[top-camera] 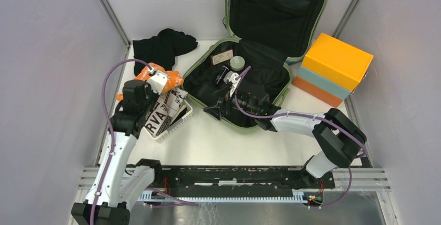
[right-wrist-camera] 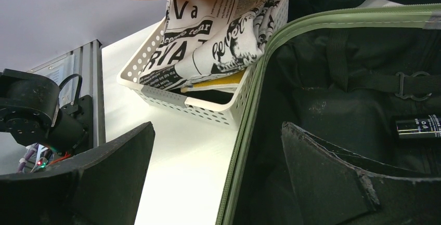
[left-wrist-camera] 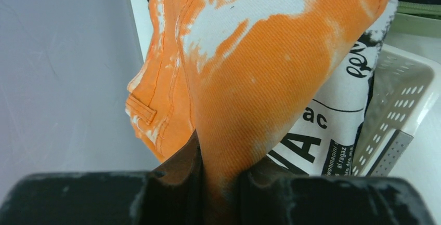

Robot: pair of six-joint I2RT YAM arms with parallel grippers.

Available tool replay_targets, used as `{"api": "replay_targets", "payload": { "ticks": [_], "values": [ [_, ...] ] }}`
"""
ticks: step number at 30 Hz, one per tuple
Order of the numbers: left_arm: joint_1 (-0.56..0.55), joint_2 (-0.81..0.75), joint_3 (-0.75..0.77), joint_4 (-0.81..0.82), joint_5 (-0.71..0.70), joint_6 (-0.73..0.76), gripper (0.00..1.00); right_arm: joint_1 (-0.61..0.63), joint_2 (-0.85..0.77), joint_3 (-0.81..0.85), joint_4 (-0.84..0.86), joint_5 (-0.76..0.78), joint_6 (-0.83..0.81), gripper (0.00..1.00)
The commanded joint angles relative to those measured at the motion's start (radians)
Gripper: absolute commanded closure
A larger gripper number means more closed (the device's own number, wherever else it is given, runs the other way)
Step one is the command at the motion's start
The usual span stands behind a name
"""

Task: Open, take out, and arrange the luggage
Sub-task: Place the clothes in the bin.

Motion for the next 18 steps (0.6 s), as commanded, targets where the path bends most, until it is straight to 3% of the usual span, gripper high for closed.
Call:
{"api": "replay_targets", "payload": {
  "ticks": [1,5,10,12,16,18],
  "values": [
    [-0.03,-0.03,-0.015,-0.016,-0.003,-0.078,0.97,-0.008,-0.037,-0.009,0.066,-0.017,0.009,0.02],
    [-0.051,-0.037,-0.039,-0.048,0.006,-0.094,0.92,-0.012,-0.044,-0.013,0.068,-0.022,0.007,0.02],
    [-0.061,-0.053,-0.073,-0.074,0.037,-0.083,0.73,-0.028,-0.072,-0.032,0.06,-0.026,-0.003,0.02],
    [-0.063,-0.058,-0.076,-0.086,0.042,-0.082,0.62,-0.039,-0.09,-0.043,0.051,-0.027,-0.011,0.02],
    [-0.064,-0.049,-0.016,-0.133,0.065,-0.106,0.24,-0.068,-0.138,-0.062,0.011,-0.031,-0.048,0.02],
    [-0.064,-0.03,0.052,-0.176,0.096,-0.142,0.13,-0.079,-0.169,-0.068,-0.025,-0.027,-0.08,0.02]
  ]
}}
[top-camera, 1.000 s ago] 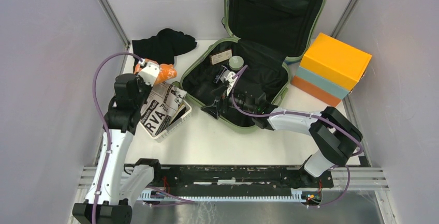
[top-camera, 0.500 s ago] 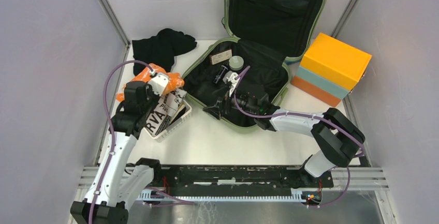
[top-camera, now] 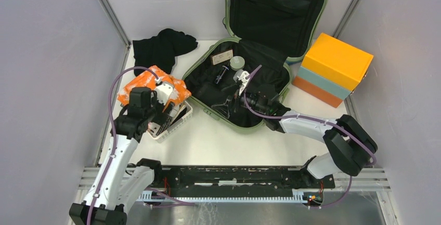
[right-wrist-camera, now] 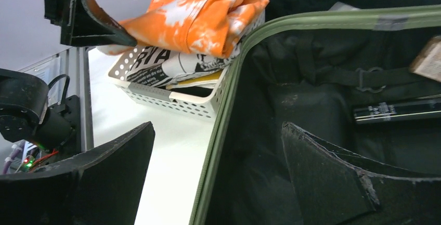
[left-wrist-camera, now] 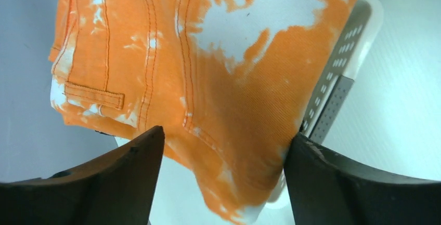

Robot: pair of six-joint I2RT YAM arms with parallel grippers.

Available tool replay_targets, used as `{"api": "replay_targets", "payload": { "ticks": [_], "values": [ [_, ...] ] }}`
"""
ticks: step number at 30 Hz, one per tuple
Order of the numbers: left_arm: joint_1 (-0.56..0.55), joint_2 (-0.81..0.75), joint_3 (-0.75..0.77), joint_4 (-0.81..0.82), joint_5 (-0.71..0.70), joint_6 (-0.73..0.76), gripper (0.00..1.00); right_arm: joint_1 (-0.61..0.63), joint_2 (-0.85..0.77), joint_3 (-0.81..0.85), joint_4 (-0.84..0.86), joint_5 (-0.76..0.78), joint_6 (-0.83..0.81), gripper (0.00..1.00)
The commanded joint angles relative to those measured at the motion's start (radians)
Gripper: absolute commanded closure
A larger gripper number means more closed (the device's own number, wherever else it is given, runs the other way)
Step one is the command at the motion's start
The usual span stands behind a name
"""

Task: Open, take out, and arrange the luggage
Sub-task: Place the clothes in the bin.

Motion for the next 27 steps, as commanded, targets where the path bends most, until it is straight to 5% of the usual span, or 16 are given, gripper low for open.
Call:
{"api": "replay_targets", "payload": {
  "ticks": [1,9,14,19,27],
  "values": [
    [-0.004,0.017,0.166,-0.062,0.079,-0.105,0.1,-0.029,-0.095,-0.007,-0.029,-0.004,-0.079,0.02],
    [-0.004,0.072,0.394,-0.047,0.404,-0.425,0.04,-0.058,-0.262,-0.036,-0.189,0.141,-0.254,0.02],
    [-0.004,0.002,0.21,0.358,0.661,-0.748,0.08,-0.109,-0.329,-0.039,-0.297,0.204,-0.245,0.02],
    [-0.005,0.012,0.013,0.708,0.77,-1.084,0.16,-0.198,-0.443,-0.084,-0.379,0.248,-0.198,0.02],
    [-0.023,0.141,0.108,0.55,0.747,-0.916,0.19,-0.395,-0.596,-0.113,-0.541,0.386,-0.073,0.08]
  ]
}}
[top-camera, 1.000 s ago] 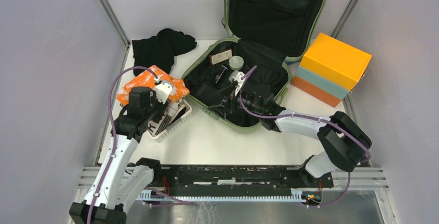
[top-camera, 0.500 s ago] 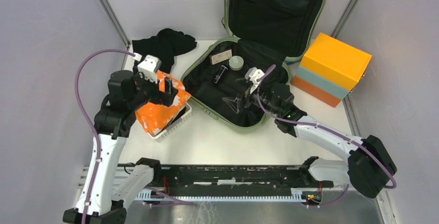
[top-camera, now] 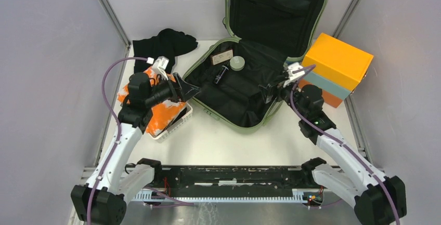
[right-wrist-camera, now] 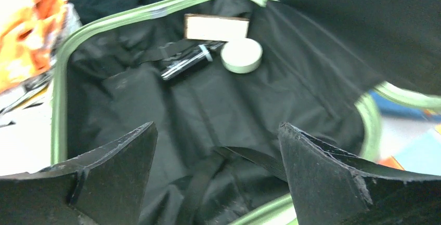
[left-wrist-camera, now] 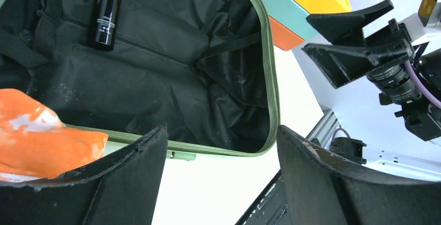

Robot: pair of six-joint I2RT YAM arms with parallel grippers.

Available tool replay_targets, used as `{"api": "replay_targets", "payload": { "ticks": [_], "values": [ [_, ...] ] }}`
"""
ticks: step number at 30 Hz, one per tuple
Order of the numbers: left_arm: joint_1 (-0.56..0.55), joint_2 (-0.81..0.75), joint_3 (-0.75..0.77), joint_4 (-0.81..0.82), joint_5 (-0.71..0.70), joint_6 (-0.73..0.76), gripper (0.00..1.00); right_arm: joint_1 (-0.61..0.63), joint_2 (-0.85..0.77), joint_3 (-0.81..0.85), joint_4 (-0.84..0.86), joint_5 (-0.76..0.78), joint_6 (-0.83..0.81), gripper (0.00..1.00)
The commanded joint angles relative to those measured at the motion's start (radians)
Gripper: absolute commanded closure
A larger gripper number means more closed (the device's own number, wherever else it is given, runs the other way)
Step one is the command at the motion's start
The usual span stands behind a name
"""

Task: Open, take out, and arrange the luggage
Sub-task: Place the clothes in the bin, then adjust the storage box at the center of the board.

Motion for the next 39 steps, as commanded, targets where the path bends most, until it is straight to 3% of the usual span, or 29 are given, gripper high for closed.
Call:
{"api": "replay_targets", "payload": {
  "ticks": [1,7,13,17,23,25,29,33,39],
  "values": [
    [-0.01,0.034,0.125,-0.073,-0.002,0.117,0.19,-0.117,-0.068,-0.01,-0.081,0.091,0.131,0.09],
    [-0.01,0.069,0.194,-0.263,-0.194,0.374,0.18,-0.296,-0.102,-0.009,-0.107,0.097,0.248,0.11],
    [-0.016,0.033,0.076,-0.199,-0.24,0.387,0.18,-0.404,-0.092,0.096,-0.184,0.221,0.227,0.14],
    [-0.065,0.036,0.044,-0.207,-0.313,0.419,0.22,-0.478,-0.047,0.174,-0.179,0.224,0.244,0.17],
    [-0.126,0.008,0.001,-0.199,-0.394,0.463,0.31,-0.531,0.096,0.309,-0.253,0.059,0.259,0.53],
    [-0.128,0.001,-0.032,-0.172,-0.402,0.464,0.34,-0.531,0.086,0.285,-0.283,0.052,0.256,0.55],
    [-0.133,0.012,-0.048,-0.171,-0.406,0.463,0.37,-0.532,-0.052,0.207,-0.305,0.25,0.21,0.5],
    [-0.146,0.024,-0.044,-0.167,-0.42,0.467,0.38,-0.55,-0.169,0.161,-0.34,0.335,0.198,0.2],
    [-0.163,0.032,-0.048,-0.17,-0.428,0.464,0.37,-0.64,-0.204,0.152,-0.354,0.346,0.233,0.09]
  ]
}}
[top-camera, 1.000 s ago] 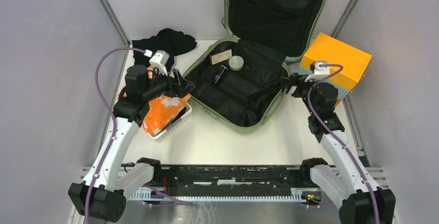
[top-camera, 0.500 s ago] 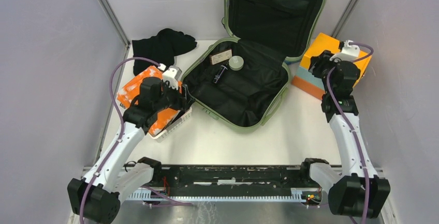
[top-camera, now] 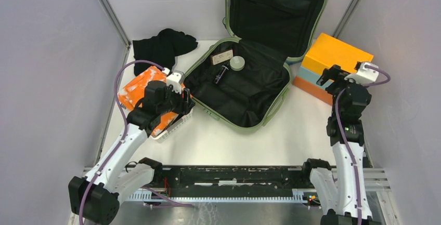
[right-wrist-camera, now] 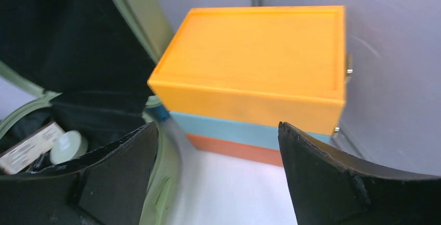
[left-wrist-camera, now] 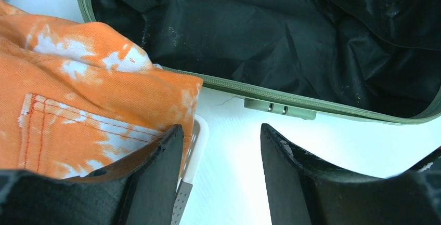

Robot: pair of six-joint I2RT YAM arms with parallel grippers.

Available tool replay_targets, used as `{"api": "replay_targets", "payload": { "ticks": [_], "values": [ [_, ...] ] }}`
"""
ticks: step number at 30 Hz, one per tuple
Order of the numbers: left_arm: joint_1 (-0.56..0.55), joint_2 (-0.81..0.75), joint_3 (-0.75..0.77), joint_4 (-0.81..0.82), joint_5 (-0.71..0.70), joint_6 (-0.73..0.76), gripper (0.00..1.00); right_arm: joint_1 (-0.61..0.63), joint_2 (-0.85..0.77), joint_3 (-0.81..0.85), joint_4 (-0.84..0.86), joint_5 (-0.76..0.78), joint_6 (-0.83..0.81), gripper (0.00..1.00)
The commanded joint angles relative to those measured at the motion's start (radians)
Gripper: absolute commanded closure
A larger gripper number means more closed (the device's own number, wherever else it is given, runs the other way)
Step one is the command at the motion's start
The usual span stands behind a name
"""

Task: Open, take out, and arrange the luggage
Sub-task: Adjust the storage box at the center of the board.

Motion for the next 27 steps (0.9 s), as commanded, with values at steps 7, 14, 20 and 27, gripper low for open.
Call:
{"api": "replay_targets", "payload": {
  "ticks": [7,14,20,27],
  "values": [
    [-0.009,0.001,0.008,0.043,-0.016,0.028,0.37,-0.221,0.157,0.106,0.025,-0.084,0.109,0.08],
    [-0.034,0.064,0.014,0.049,0.015,0.014,0.37,-0.31,0.146,0.1,0.006,-0.009,0.039,0.08],
    [-0.047,0.092,0.012,0.048,0.034,0.008,0.37,-0.391,0.199,0.069,0.06,-0.044,0.061,0.09],
    [-0.047,0.094,0.005,0.04,0.02,0.007,0.36,-0.485,0.358,0.109,0.161,-0.204,0.14,0.07]
  ]
}}
